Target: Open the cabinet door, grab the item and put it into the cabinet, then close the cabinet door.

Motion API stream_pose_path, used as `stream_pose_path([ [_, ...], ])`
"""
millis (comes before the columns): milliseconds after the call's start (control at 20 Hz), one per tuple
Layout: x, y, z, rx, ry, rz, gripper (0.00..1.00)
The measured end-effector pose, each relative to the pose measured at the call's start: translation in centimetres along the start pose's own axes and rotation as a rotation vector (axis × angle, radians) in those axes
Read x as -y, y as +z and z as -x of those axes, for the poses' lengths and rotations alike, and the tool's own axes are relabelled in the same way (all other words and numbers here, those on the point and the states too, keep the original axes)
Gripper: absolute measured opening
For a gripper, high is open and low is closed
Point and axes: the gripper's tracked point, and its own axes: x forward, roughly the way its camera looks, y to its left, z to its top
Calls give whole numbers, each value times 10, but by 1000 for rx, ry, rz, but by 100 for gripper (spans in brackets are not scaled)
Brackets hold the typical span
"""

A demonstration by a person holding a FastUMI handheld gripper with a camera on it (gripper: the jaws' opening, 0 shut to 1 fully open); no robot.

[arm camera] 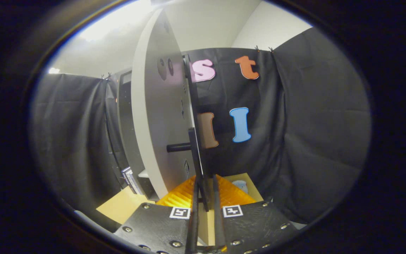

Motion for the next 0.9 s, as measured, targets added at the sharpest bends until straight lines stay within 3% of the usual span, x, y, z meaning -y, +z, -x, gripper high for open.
stream_pose_path([
  [500,-12,34,57,150,-100,-10,19],
  [750,-77,23,70,165,-93,-14,24],
  [900,-126,3,64,147,-82,0,34],
])
